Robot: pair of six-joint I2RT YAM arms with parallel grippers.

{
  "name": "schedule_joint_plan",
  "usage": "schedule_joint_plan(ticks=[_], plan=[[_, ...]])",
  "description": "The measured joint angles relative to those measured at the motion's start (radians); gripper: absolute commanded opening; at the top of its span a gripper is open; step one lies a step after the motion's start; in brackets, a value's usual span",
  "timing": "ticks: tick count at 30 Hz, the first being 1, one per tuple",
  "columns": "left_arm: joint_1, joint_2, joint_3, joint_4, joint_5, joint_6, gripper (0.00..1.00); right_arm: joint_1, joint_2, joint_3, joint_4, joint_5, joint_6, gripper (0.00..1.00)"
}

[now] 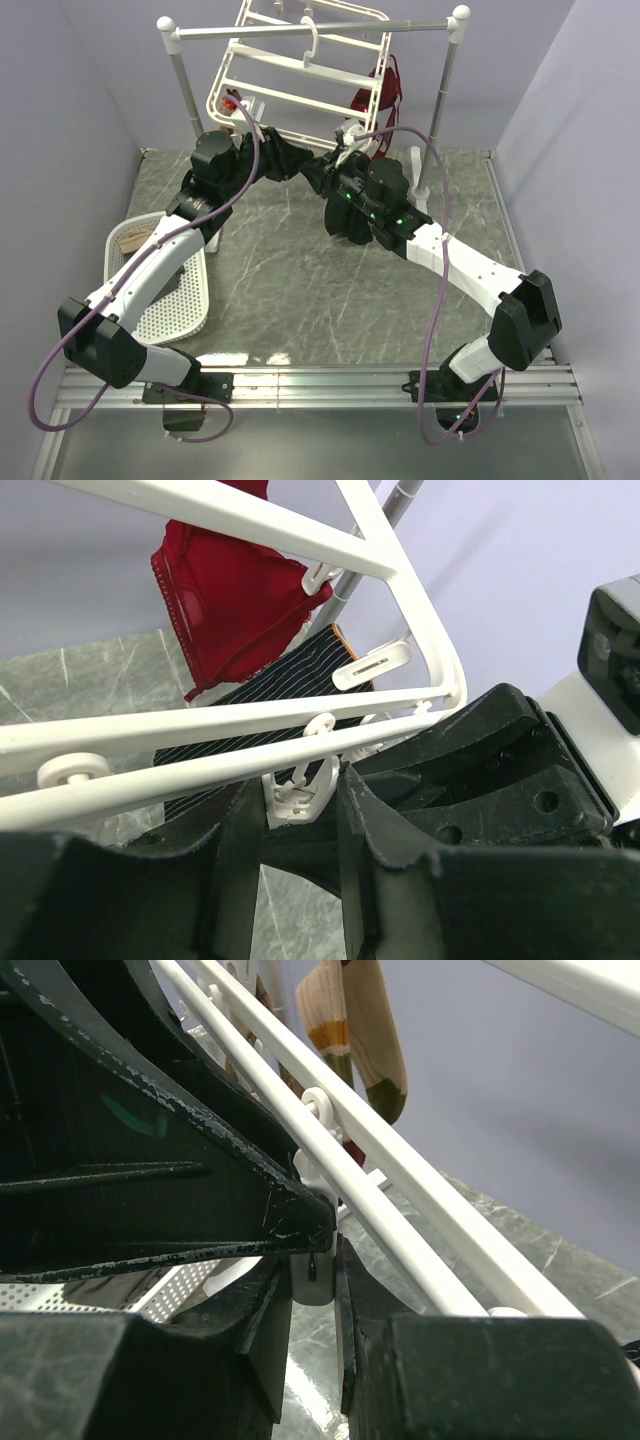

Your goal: Clip the underwear to the hanger

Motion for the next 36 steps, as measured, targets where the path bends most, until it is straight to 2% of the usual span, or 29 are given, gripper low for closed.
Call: schedule_joint_plan(ticks=[1, 2, 5, 8, 10, 19, 21, 22, 25, 26, 29, 32, 33, 36], plan=[[0.0, 0.0, 0.0, 0.0, 0.0, 0.0, 0.0, 0.0, 0.0, 0.0, 0.0, 0.0, 0.0, 0.05], [0.0, 0.0, 0.001, -0.001, 0.0, -0.001, 0.0, 0.0, 0.0, 0.0, -0.001, 0.001, 0.0, 0.15], [0.0, 0.0, 0.002, -0.006, 0.0, -0.003, 0.0, 0.0, 0.0, 0.0, -0.005, 0.002, -0.004, 0.32], [0.0, 0.0, 0.002, -0.006, 0.0, -0.008, 0.0, 0.001, -0.004, -0.001, -0.015, -0.005, -0.011, 0.38], [0.001, 0.0, 0.002, -0.006, 0.001, -0.015, 0.0, 0.002, -0.015, -0.008, -0.024, -0.013, -0.018, 0.39], [0.012, -0.003, 0.002, 0.0, 0.03, -0.059, 0.0, 0.002, -0.037, -0.021, -0.014, -0.023, -0.026, 0.34], [0.017, -0.003, 0.002, 0.004, 0.039, -0.08, 0.0, 0.002, -0.037, -0.021, -0.004, -0.024, -0.026, 0.28], [0.019, -0.003, 0.002, 0.007, 0.042, -0.09, 0.0, 0.001, -0.037, -0.021, 0.0, -0.024, -0.026, 0.2], [0.027, -0.006, 0.002, 0.014, 0.052, -0.116, 0.01, -0.003, -0.036, -0.021, 0.012, -0.026, -0.026, 0.04], [0.029, -0.006, 0.002, 0.016, 0.053, -0.123, 0.01, -0.003, -0.036, -0.021, 0.015, -0.029, -0.028, 0.01], [0.033, -0.008, 0.002, 0.017, 0.06, -0.136, 0.04, -0.003, -0.036, -0.021, 0.019, -0.033, -0.03, 0.0], [0.036, -0.008, 0.002, 0.016, 0.062, -0.147, 0.2, -0.003, -0.036, -0.021, 0.019, -0.035, -0.031, 0.0], [0.036, -0.008, 0.002, 0.014, 0.062, -0.149, 0.32, -0.003, -0.036, -0.021, 0.019, -0.035, -0.032, 0.0], [0.036, -0.008, 0.002, 0.01, 0.059, -0.149, 0.43, -0.003, -0.036, -0.021, 0.015, -0.036, -0.039, 0.0]])
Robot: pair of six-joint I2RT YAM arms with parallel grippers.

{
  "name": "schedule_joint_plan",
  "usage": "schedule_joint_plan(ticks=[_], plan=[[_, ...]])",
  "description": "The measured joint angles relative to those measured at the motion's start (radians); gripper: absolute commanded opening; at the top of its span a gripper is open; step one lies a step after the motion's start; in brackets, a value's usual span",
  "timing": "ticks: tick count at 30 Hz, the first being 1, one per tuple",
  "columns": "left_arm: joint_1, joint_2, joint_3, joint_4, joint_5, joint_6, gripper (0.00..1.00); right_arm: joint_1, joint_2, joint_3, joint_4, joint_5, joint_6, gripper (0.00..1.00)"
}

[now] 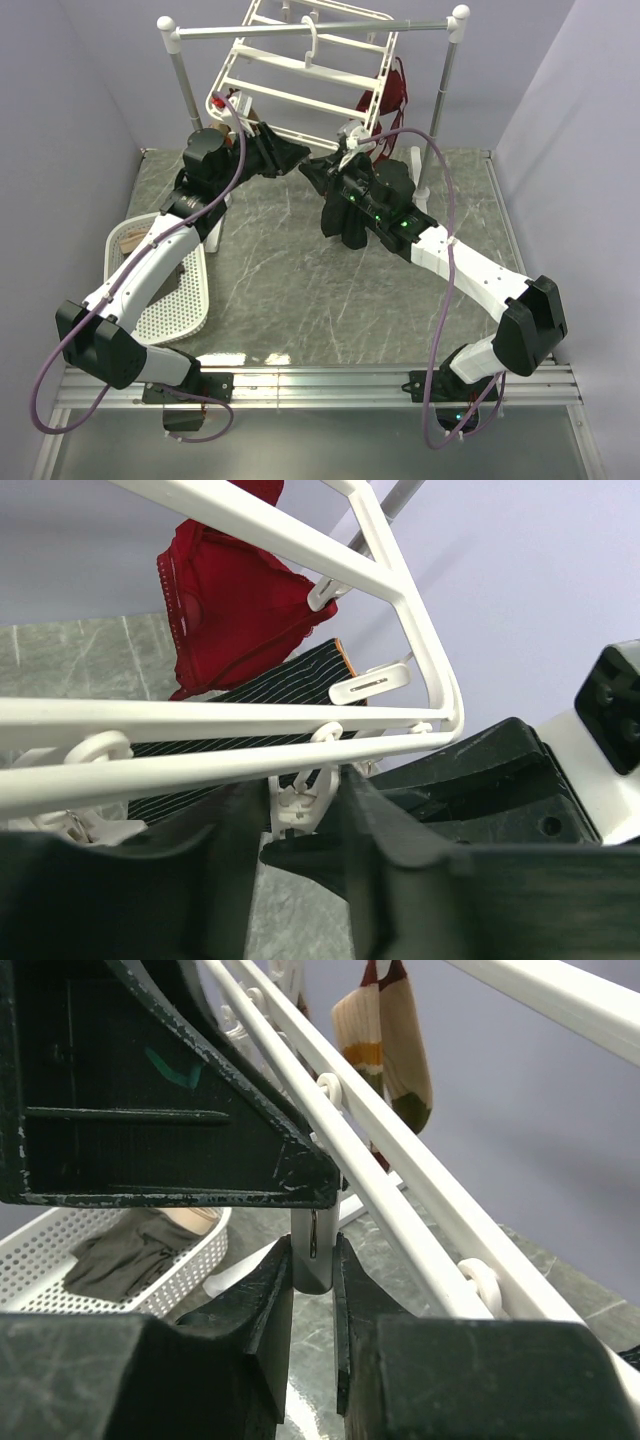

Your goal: Clip the underwear to the hanger

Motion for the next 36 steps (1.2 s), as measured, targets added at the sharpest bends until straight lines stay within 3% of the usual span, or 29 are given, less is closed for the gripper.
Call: schedule_joint_plan(ticks=[9, 16, 20, 26, 27, 28, 30, 31, 33, 36], plan=[[-0.001, 0.0, 0.023, -0.038, -0.038, 0.031, 0.52, 0.002, 0.0, 0.002, -0.005, -0.011, -0.02, 0.0], [-0.01, 0.0, 0.023, -0.038, -0.063, 0.055, 0.51, 0.003, 0.0, 0.006, -0.017, -0.004, -0.048, 0.0], [-0.02, 0.0, 0.023, -0.036, -0.078, 0.066, 0.42, 0.01, 0.0, 0.01, -0.029, 0.005, -0.066, 0.0], [-0.026, 0.0, 0.023, -0.036, -0.093, 0.081, 0.14, 0.014, 0.0, 0.016, -0.046, 0.016, -0.079, 0.0], [-0.026, 0.0, 0.023, -0.036, -0.096, 0.083, 0.03, 0.014, 0.0, 0.018, -0.05, 0.016, -0.08, 0.02], [-0.026, 0.0, 0.023, -0.037, -0.1, 0.087, 0.0, 0.014, 0.0, 0.02, -0.055, 0.019, -0.083, 0.09], [-0.027, 0.0, 0.023, -0.038, -0.103, 0.092, 0.0, 0.014, 0.0, 0.023, -0.062, 0.021, -0.085, 0.35], [-0.028, 0.0, 0.023, -0.039, -0.104, 0.094, 0.0, 0.014, 0.0, 0.023, -0.064, 0.023, -0.086, 0.41], [-0.028, 0.0, 0.024, -0.039, -0.106, 0.1, 0.0, 0.017, 0.0, 0.023, -0.074, 0.023, -0.087, 0.54], [-0.027, 0.0, 0.031, -0.04, -0.104, 0.105, 0.0, 0.024, -0.001, 0.023, -0.102, 0.013, -0.091, 0.61]])
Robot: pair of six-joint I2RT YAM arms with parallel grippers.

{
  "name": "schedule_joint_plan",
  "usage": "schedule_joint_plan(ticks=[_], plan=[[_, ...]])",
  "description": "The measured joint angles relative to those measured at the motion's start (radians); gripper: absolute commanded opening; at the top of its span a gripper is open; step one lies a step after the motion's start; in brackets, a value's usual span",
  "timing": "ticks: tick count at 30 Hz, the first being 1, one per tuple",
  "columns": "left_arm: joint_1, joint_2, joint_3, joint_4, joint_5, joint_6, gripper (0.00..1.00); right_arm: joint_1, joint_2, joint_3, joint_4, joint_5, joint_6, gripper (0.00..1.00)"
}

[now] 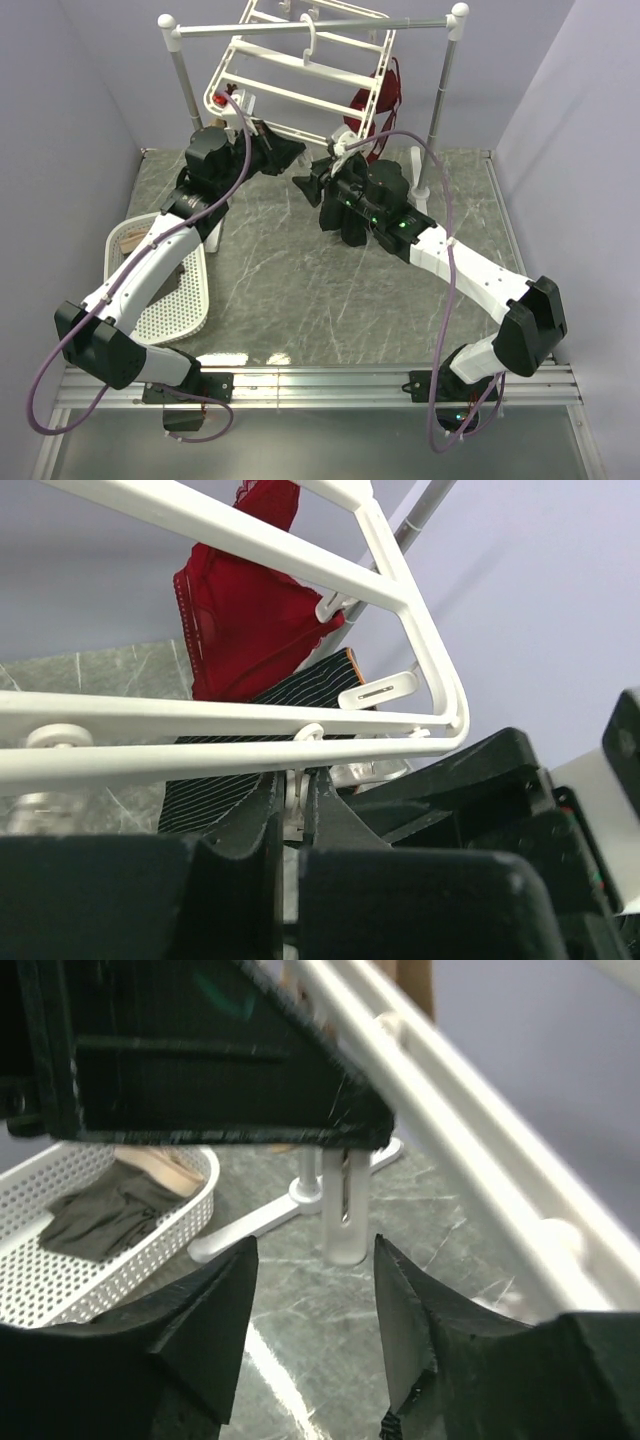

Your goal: Clip the underwear to the hanger

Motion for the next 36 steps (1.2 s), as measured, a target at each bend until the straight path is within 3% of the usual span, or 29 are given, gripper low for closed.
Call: schedule_joint_plan(ticks=[6, 13, 18, 23, 30, 36], plan=[[0.002, 0.0, 0.033, -0.031, 0.008, 0.003, 0.0, 0.0, -0.071, -0.025, -0.074, -0.08, -0.041, 0.74], [0.011, 0.005, 0.052, -0.065, 0.055, 0.005, 0.0, -0.008, -0.296, -0.144, -0.162, -0.231, -0.228, 0.73], [0.019, 0.023, 0.062, -0.07, 0.113, 0.006, 0.0, -0.095, -0.46, -0.292, -0.269, -0.38, -0.558, 0.71], [0.029, 0.045, 0.089, -0.09, 0.151, 0.008, 0.0, -0.238, -0.51, -0.375, -0.422, -0.518, -0.975, 0.7], [0.037, 0.051, 0.116, -0.114, 0.188, 0.008, 0.0, -0.358, -0.364, -0.181, -0.854, -0.589, -1.627, 0.68], [0.038, 0.052, 0.126, -0.125, 0.204, 0.008, 0.0, -0.39, -0.224, -0.011, -1.151, -0.531, -1.857, 0.69]])
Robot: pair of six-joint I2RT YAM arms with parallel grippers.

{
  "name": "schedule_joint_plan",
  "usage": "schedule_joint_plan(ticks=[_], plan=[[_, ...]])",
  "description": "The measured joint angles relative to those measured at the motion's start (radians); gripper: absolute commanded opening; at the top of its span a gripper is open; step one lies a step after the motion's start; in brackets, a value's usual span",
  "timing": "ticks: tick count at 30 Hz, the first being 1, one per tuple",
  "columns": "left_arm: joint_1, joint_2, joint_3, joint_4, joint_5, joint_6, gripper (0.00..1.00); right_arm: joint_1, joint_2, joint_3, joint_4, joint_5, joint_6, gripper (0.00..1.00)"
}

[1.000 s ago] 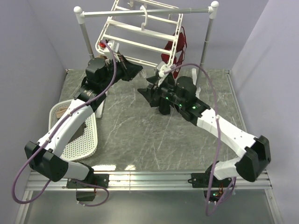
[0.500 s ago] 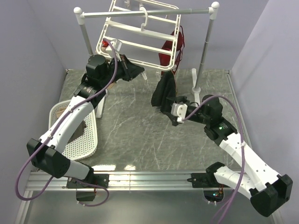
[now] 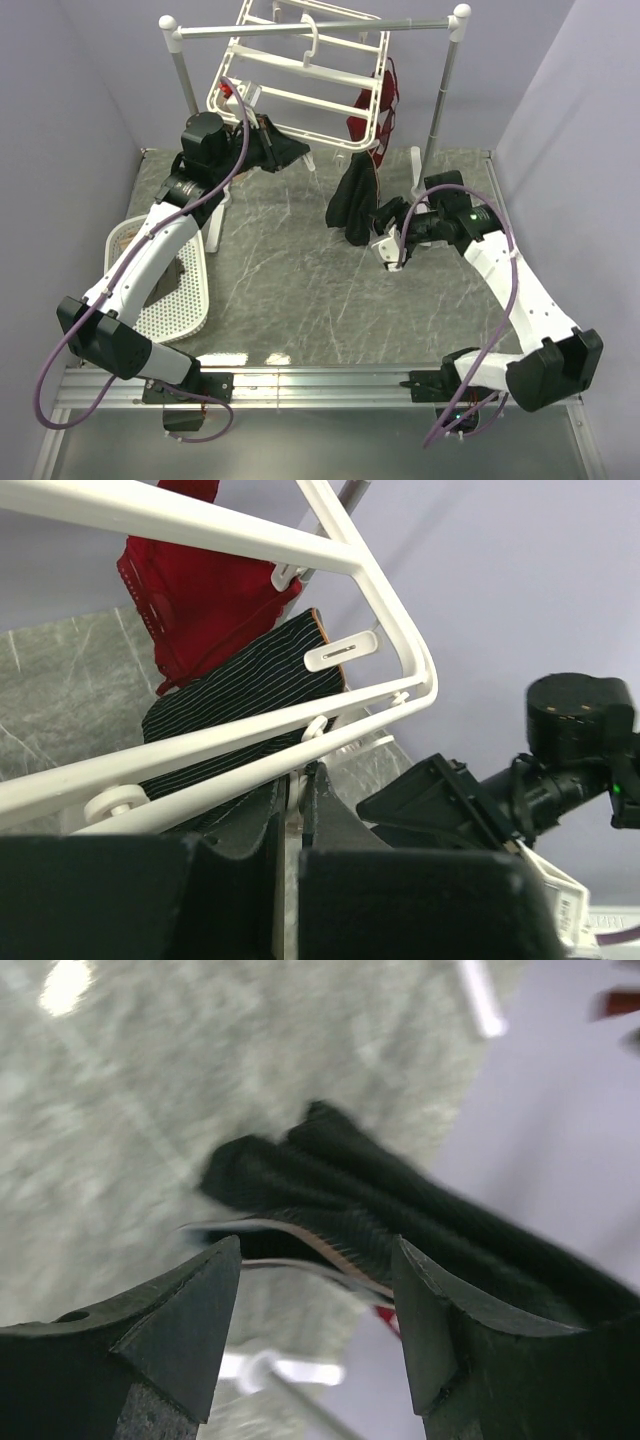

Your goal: Clip the underwear to the hanger

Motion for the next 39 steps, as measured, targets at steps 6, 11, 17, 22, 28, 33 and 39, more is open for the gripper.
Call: schedule_joint_plan(ticks=[6, 11, 17, 22, 28, 33, 39], plan=[[0.003, 0.001, 0.0, -0.009, 0.006, 0.0, 0.0, -0.021, 0.073, 0.011, -0.129, 0.092, -0.061, 0.69], [0.003, 0.001, 0.0, -0.009, 0.01, -0.001, 0.0, -0.021, 0.109, 0.01, -0.13, 0.148, -0.076, 0.7], [0.004, 0.001, 0.0, -0.009, 0.014, -0.004, 0.0, -0.019, 0.117, -0.013, -0.015, 0.195, -0.083, 0.72], [0.006, 0.001, 0.0, -0.009, 0.018, -0.004, 0.0, -0.004, 0.118, -0.087, 0.127, 0.206, -0.083, 0.73], [0.008, 0.001, 0.0, -0.01, 0.022, -0.005, 0.0, 0.033, 0.117, -0.148, 0.248, 0.225, -0.084, 0.73], [0.009, 0.001, 0.0, -0.01, 0.024, -0.006, 0.0, 0.04, 0.104, -0.201, 0.333, 0.233, -0.084, 0.73], [0.009, 0.001, 0.0, -0.01, 0.024, -0.008, 0.0, 0.049, 0.057, -0.209, 0.377, 0.213, -0.084, 0.73]])
